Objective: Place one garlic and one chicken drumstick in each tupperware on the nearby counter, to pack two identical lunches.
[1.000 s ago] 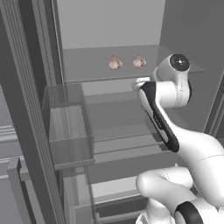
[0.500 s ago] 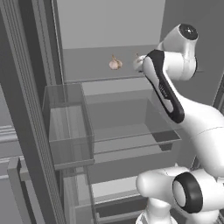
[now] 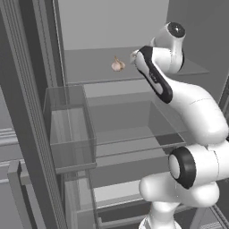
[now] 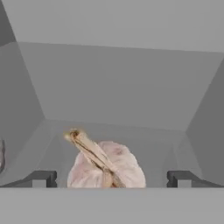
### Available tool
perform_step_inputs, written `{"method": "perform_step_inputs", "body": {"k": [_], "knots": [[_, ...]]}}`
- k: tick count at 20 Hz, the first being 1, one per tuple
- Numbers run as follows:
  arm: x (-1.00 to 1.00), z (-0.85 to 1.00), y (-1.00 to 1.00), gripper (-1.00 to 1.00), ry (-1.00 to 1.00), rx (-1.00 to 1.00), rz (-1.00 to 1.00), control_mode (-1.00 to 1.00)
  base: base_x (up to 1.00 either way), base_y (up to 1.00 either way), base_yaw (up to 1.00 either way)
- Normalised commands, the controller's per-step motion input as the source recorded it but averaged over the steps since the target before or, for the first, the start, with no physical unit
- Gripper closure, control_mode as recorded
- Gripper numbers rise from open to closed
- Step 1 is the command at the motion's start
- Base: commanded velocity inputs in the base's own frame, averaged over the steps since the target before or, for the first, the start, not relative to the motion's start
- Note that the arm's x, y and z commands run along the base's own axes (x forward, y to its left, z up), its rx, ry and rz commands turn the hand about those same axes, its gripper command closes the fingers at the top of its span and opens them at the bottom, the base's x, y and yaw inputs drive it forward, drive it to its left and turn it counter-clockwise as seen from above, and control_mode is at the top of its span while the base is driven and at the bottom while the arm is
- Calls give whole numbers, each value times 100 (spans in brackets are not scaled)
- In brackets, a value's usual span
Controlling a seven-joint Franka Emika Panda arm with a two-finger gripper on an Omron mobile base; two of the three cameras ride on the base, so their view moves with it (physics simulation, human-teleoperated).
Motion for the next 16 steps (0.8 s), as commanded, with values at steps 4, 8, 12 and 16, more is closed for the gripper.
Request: {"method": "perform_step_inputs", "body": {"k": [4, 8, 12, 16], "knots": [[71, -10, 0, -100, 2, 0, 0, -100, 0, 0, 0], [-6, -26, 15, -100, 1, 0, 0, -100, 0, 0, 0], [-2, -53, 14, 100, 0, 0, 0, -100, 0, 0, 0], [11, -24, -1, 100, -8, -2, 0, -100, 0, 0, 0]]}}
